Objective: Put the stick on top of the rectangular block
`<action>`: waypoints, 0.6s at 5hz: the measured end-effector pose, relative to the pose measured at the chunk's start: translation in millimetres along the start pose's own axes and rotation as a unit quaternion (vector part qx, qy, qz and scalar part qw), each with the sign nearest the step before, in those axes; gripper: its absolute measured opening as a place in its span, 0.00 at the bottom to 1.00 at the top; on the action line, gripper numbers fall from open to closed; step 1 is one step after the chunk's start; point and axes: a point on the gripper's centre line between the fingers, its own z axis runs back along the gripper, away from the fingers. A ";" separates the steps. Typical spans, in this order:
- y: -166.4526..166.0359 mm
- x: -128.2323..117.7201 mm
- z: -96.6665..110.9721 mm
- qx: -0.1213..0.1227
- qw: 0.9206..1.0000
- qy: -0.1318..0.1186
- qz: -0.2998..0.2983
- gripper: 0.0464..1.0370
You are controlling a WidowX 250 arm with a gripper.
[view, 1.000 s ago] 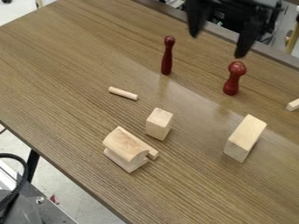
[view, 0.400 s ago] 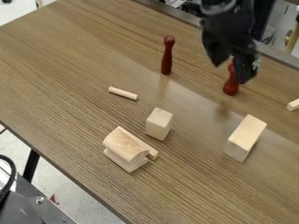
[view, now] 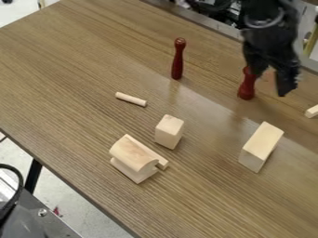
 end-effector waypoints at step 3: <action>-12.1 34.8 -39.3 0.001 0.999 -0.013 -0.047 0.96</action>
